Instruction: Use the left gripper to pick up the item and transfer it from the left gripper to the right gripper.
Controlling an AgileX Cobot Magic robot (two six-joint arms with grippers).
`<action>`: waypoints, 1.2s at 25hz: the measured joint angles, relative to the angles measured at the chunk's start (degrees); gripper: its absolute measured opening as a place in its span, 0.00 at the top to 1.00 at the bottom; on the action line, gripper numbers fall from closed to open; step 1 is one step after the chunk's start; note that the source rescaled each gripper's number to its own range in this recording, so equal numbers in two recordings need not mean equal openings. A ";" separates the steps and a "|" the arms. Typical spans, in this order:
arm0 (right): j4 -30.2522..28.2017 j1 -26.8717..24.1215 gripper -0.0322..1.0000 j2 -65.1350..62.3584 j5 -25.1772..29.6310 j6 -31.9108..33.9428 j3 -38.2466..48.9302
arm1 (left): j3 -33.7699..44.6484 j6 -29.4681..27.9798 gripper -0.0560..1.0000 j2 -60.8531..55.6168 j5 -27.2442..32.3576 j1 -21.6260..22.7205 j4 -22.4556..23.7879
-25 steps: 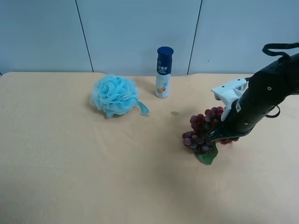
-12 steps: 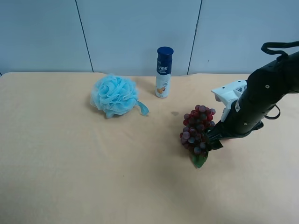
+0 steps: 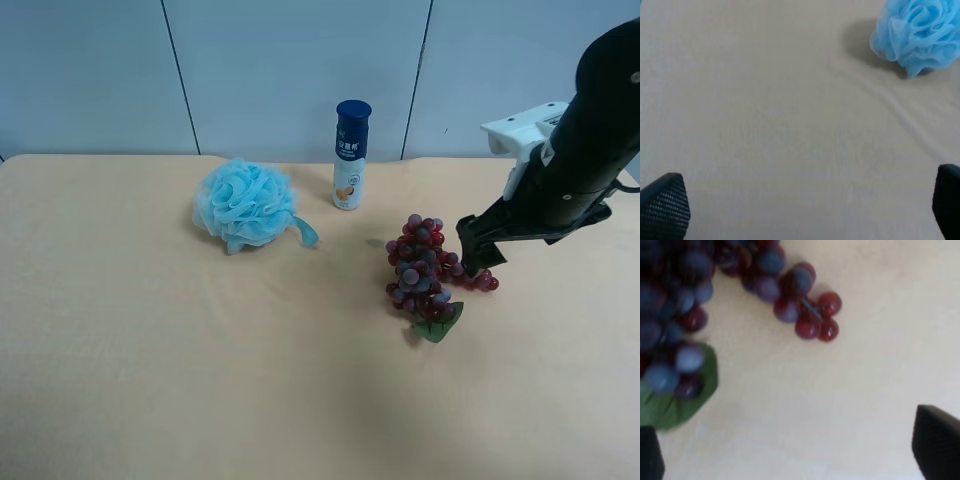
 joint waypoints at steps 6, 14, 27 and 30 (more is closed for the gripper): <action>3.45 0.00 0.00 -11.64 8.67 -3.52 0.00 | 0.00 0.00 0.00 0.00 0.00 0.00 0.00; 7.74 0.00 0.00 -29.62 16.52 -6.97 1.43 | 0.00 0.00 0.00 0.00 0.00 0.00 0.00; 8.97 0.00 0.00 -62.76 18.66 -9.34 17.02 | 0.00 0.00 0.00 0.00 0.00 0.00 0.00; 8.97 0.00 0.00 -70.22 18.81 -9.84 19.39 | 0.00 0.00 0.00 0.00 0.00 0.00 0.00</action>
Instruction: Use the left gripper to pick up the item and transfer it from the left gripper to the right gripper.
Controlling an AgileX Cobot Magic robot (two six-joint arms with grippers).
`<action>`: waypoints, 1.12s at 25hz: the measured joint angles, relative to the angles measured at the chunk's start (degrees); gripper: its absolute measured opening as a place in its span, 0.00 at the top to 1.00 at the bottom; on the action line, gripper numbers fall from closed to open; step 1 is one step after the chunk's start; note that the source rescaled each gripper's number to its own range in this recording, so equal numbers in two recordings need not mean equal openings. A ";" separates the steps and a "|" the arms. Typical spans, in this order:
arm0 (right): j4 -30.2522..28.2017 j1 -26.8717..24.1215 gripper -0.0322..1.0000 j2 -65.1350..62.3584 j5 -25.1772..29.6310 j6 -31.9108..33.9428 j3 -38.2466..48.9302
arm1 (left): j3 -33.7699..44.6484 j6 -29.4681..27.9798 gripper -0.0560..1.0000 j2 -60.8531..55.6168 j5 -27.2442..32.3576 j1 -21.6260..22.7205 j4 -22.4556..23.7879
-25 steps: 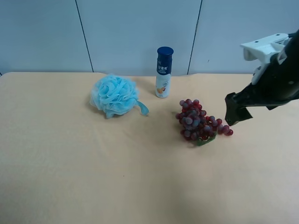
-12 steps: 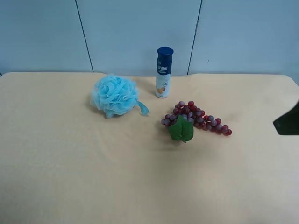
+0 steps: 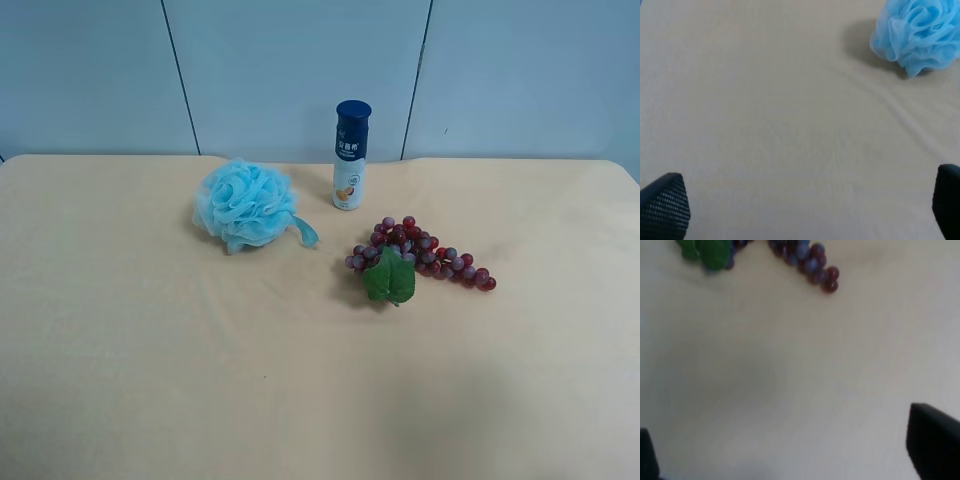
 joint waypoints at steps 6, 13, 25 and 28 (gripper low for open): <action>0.06 0.00 0.00 -13.21 -0.44 -0.05 3.04 | 0.00 0.00 0.00 0.00 0.00 0.00 0.00; 1.15 0.06 0.00 -14.34 -5.93 -0.05 5.07 | 0.00 0.00 0.00 0.00 0.00 0.00 0.00; 1.26 0.06 0.00 -14.34 -6.19 -0.05 5.20 | 0.00 0.00 0.00 0.00 0.00 0.00 0.00; 1.26 -0.02 0.00 -14.34 -6.19 -0.05 5.20 | 0.00 0.00 0.00 0.00 0.00 0.00 0.00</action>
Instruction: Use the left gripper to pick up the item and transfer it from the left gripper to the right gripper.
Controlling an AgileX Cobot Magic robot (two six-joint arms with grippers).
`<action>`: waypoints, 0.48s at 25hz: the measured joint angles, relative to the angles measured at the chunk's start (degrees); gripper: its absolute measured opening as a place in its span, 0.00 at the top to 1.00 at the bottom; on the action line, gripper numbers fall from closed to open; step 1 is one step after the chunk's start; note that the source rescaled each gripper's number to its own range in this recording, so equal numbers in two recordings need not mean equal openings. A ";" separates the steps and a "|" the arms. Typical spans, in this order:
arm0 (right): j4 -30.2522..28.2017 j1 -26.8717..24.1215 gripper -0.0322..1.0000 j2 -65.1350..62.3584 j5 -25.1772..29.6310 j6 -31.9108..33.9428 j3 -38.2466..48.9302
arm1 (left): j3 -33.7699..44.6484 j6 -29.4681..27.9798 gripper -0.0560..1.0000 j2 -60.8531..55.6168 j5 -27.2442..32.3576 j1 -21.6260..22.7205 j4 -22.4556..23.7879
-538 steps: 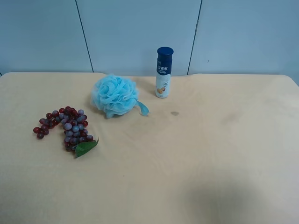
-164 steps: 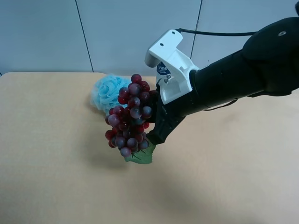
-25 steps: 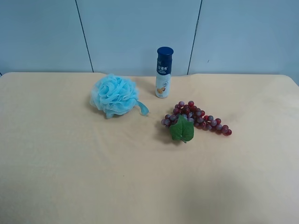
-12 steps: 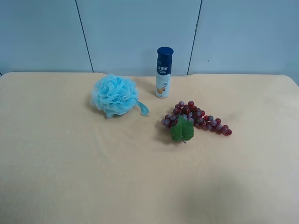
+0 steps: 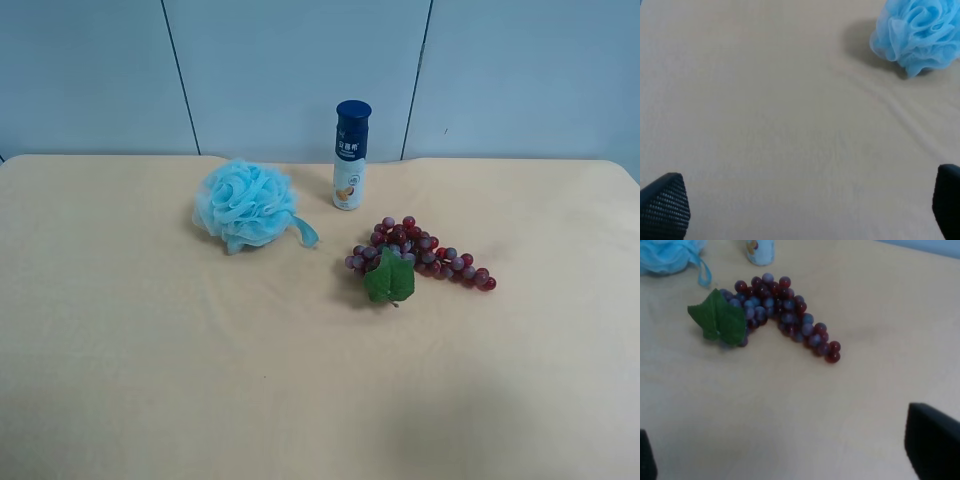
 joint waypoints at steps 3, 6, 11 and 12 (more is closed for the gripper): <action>0.02 -2.50 0.00 0.00 -0.05 0.00 0.00 | 0.00 0.00 0.00 0.00 0.00 0.00 0.00; 0.02 -7.23 0.00 0.00 -0.05 0.00 0.00 | 0.00 0.00 0.00 0.00 0.00 0.00 0.00; 0.02 -13.82 0.00 0.00 -0.05 0.00 0.00 | 0.00 0.00 0.00 0.00 0.00 0.00 0.00; 0.02 -14.44 0.00 0.00 -0.05 0.00 0.00 | 0.00 0.00 0.00 0.00 0.00 0.00 0.00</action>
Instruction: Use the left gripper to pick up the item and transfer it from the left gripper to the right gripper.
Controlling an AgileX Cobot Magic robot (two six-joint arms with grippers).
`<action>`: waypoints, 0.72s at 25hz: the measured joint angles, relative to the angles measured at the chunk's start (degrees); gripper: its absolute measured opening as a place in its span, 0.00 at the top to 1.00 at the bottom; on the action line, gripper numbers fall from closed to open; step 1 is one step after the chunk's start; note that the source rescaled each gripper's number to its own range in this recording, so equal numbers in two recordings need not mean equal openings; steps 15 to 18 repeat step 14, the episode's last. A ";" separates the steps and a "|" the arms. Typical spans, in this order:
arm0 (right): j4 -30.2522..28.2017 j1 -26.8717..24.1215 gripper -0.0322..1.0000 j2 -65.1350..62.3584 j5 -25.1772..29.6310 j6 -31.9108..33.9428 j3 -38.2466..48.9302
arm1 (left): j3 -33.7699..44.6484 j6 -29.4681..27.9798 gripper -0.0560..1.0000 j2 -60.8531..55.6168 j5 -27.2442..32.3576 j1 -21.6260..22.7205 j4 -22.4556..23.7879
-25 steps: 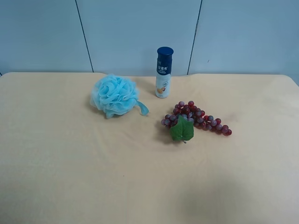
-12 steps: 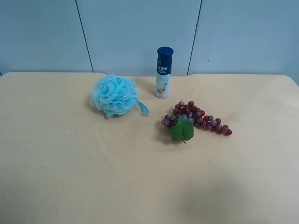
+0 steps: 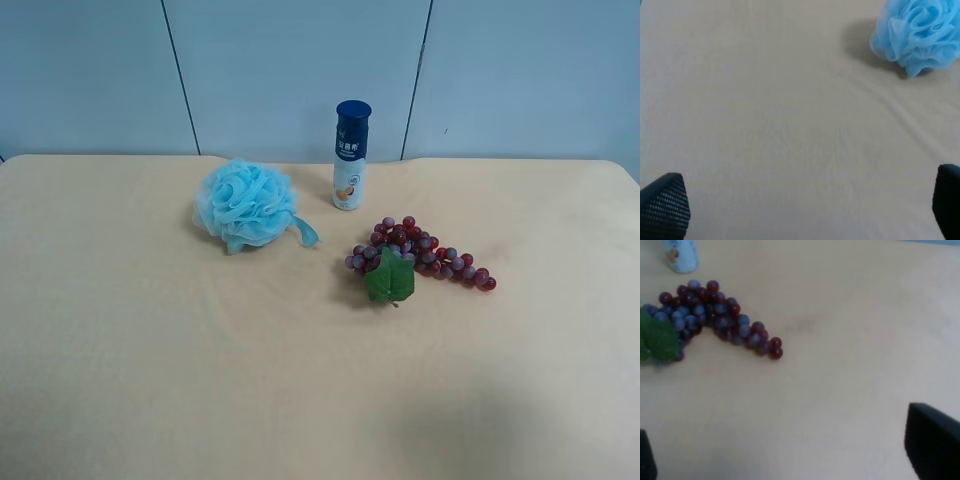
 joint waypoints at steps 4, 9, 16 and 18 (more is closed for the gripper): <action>0.00 -0.51 0.00 0.00 0.00 0.00 0.00 | 0.00 0.00 0.00 0.00 0.00 0.00 0.00; 0.00 -0.51 0.00 0.00 0.00 0.00 0.00 | 0.00 0.00 0.00 0.00 0.00 0.00 0.00; 0.00 -0.51 0.00 0.00 0.00 0.00 0.00 | 0.00 0.00 0.00 0.00 0.00 0.00 0.00; 0.00 -0.51 0.00 0.00 0.00 0.00 0.00 | 0.00 0.00 0.00 0.00 0.00 0.00 0.00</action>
